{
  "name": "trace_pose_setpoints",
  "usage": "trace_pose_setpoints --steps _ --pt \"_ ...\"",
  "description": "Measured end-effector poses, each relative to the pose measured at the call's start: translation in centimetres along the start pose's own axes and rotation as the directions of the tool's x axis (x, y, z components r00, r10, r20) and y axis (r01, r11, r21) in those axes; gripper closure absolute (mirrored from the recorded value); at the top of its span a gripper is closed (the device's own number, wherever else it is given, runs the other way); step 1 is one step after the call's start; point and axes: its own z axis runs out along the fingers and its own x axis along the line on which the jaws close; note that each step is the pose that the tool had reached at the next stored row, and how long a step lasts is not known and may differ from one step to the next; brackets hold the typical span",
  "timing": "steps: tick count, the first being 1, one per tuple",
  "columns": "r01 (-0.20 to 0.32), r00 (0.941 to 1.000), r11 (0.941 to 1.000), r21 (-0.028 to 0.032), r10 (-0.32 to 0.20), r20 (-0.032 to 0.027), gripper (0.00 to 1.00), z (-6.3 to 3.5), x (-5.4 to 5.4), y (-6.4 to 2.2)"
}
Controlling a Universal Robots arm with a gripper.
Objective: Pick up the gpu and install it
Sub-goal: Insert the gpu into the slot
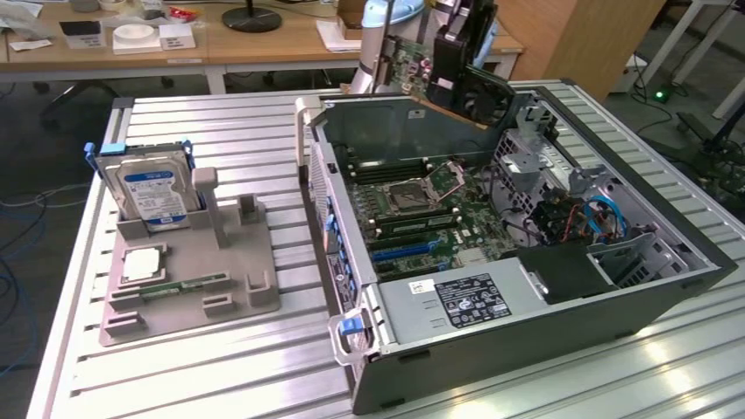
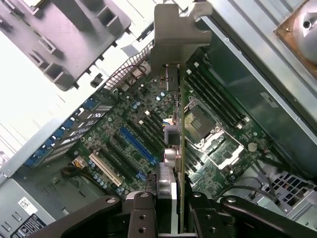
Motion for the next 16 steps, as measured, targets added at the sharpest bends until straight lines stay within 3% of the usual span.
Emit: trace_pose_setpoints --steps 9,16 --pt "0.094 0.9955 0.9955 0.0003 -0.094 -0.0022 0.72 -0.01 0.03 -0.02" --pt "0.189 0.9820 0.9820 0.0005 -0.189 -0.0041 0.72 0.00 0.03 -0.03"
